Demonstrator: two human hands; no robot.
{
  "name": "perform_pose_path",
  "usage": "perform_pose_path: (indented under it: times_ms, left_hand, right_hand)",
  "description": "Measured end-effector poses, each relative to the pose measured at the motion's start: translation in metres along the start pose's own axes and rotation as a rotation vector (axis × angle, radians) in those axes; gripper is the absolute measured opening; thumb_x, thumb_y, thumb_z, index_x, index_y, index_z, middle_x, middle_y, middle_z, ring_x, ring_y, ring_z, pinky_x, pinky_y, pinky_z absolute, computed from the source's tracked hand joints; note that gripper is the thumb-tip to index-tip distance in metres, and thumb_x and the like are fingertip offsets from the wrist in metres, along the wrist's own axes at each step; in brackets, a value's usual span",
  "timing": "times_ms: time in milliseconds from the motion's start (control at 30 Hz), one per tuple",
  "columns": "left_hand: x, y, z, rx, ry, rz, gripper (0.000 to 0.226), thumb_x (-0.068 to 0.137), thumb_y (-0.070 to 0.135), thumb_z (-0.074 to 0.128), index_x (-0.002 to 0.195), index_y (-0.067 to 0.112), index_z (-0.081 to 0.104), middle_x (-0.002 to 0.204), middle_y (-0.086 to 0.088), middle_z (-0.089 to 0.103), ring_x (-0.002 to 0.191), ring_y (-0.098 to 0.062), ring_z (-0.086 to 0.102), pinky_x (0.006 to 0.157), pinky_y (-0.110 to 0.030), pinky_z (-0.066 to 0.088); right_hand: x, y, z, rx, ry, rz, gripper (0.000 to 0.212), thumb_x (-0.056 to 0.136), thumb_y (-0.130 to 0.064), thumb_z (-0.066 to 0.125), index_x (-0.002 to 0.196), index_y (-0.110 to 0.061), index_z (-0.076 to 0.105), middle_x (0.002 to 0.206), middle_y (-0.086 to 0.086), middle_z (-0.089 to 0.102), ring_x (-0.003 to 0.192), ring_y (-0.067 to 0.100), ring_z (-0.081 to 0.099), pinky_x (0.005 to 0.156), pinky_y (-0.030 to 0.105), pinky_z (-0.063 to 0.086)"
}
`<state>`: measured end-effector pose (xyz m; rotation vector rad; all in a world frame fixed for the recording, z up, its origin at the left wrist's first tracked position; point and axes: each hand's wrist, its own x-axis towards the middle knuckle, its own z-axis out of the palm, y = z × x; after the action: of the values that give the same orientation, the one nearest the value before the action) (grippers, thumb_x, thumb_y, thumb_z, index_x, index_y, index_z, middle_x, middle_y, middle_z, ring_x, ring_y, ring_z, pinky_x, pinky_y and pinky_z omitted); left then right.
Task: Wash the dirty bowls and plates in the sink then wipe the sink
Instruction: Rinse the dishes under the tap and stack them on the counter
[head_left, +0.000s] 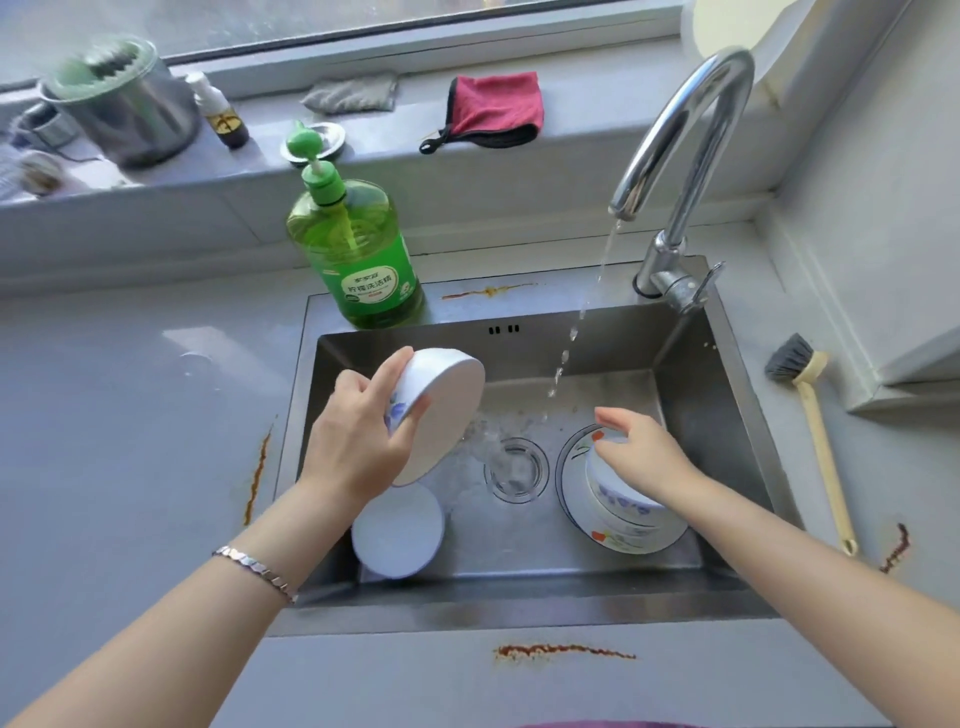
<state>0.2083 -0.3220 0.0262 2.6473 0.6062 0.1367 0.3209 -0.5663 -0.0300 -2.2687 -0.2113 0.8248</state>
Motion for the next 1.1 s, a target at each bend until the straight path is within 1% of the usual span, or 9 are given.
perform_pose_path:
  times_ms: [67, 167, 300, 467, 600, 700, 767, 867, 1100]
  left_hand:
    - [-0.009, -0.009, -0.006, 0.029, 0.028, 0.028, 0.076, 0.076, 0.065, 0.027, 0.141, 0.029, 0.039, 0.091, -0.008, 0.043, 0.076, -0.019, 0.042, 0.066, -0.029, 0.035]
    - [-0.019, -0.023, -0.012, 0.091, 0.079, 0.104, 0.069, 0.077, 0.057, 0.030, 0.137, 0.025, 0.045, 0.087, -0.010, 0.043, 0.068, -0.025, 0.044, 0.058, -0.029, 0.035]
    - [-0.031, -0.040, -0.013, 0.235, 0.142, 0.231, 0.057, 0.077, 0.043, 0.040, 0.130, 0.024, 0.042, 0.082, -0.016, 0.047, 0.061, -0.034, 0.051, 0.050, -0.028, 0.034]
    - [-0.034, -0.049, -0.002, -0.291, -0.056, -0.238, 0.041, 0.094, 0.041, 0.046, 0.134, 0.033, 0.045, 0.105, -0.001, 0.051, 0.092, -0.020, 0.048, 0.068, -0.027, 0.036]
    - [-0.038, -0.070, 0.023, -0.881, -0.236, -0.490, 0.030, 0.078, 0.052, 0.048, 0.102, 0.036, 0.055, 0.106, 0.000, 0.059, 0.106, -0.029, 0.056, 0.057, -0.024, 0.046]
    - [-0.040, -0.088, 0.042, -0.967, -0.394, -0.642, 0.027, 0.085, 0.058, 0.050, 0.104, 0.038, 0.054, 0.118, -0.004, 0.059, 0.103, -0.025, 0.059, 0.061, -0.034, 0.055]
    - [-0.034, -0.105, 0.056, -0.880, -0.519, -0.644, 0.037, 0.091, 0.058, 0.035, 0.114, 0.036, 0.052, 0.121, -0.004, 0.058, 0.107, -0.023, 0.056, 0.082, -0.039, 0.053]
    - [-0.016, -0.136, 0.086, -0.498, -0.587, -0.616, 0.054, 0.098, 0.048, 0.029, 0.138, 0.015, 0.042, 0.137, -0.008, 0.049, 0.123, -0.023, 0.047, 0.101, -0.036, 0.037]
    - [-0.002, -0.189, 0.161, -0.146, -0.782, -0.629, 0.045, 0.091, 0.012, 0.044, 0.135, 0.012, 0.037, 0.137, -0.015, 0.041, 0.118, -0.035, 0.048, 0.100, -0.039, 0.043]
  right_hand:
    - [-0.006, -0.004, 0.005, -0.012, -0.011, -0.026, 0.052, 0.088, -0.009, 0.047, 0.139, -0.013, 0.040, 0.141, 0.000, 0.046, 0.120, 0.023, 0.053, 0.094, 0.024, 0.041]
    - [-0.015, -0.010, 0.012, -0.023, -0.031, -0.054, 0.051, 0.089, -0.010, 0.048, 0.139, -0.013, 0.040, 0.141, -0.001, 0.046, 0.089, 0.013, 0.059, 0.070, 0.010, 0.043]
    - [-0.023, -0.021, 0.031, -0.025, -0.071, -0.061, 0.048, 0.088, -0.007, 0.049, 0.136, -0.008, 0.044, 0.138, 0.005, 0.050, 0.126, 0.018, 0.047, 0.104, 0.026, 0.032]
    - [-0.018, -0.053, 0.074, -0.006, -0.123, -0.088, 0.047, 0.090, -0.014, 0.050, 0.136, -0.009, 0.044, 0.124, 0.010, 0.060, 0.115, 0.023, 0.054, 0.101, 0.032, 0.039]
    - [-0.008, -0.064, 0.113, 0.203, -0.296, 0.001, 0.050, 0.094, -0.022, 0.047, 0.141, -0.020, 0.030, 0.117, 0.007, 0.057, 0.088, 0.023, 0.061, 0.061, 0.030, 0.057]
    - [0.002, -0.060, 0.131, 0.220, -0.274, 0.013, 0.041, 0.093, -0.005, 0.039, 0.132, -0.017, 0.041, 0.115, 0.004, 0.052, 0.092, 0.023, 0.058, 0.056, 0.033, 0.058]
    - [0.010, -0.052, 0.136, 0.163, -0.203, 0.005, 0.045, 0.089, 0.001, 0.038, 0.130, -0.018, 0.046, 0.113, 0.003, 0.055, 0.098, 0.024, 0.058, 0.069, 0.041, 0.057]
    - [0.024, -0.035, 0.137, 0.088, -0.114, 0.030, 0.052, 0.086, 0.002, 0.037, 0.127, -0.027, 0.050, 0.105, -0.001, 0.058, 0.096, 0.026, 0.059, 0.064, 0.038, 0.057]
    - [0.034, 0.004, 0.126, 0.032, 0.003, 0.160, 0.049, 0.089, 0.003, 0.039, 0.131, -0.022, 0.048, 0.104, 0.008, 0.060, 0.083, 0.020, 0.052, 0.042, 0.007, 0.038]
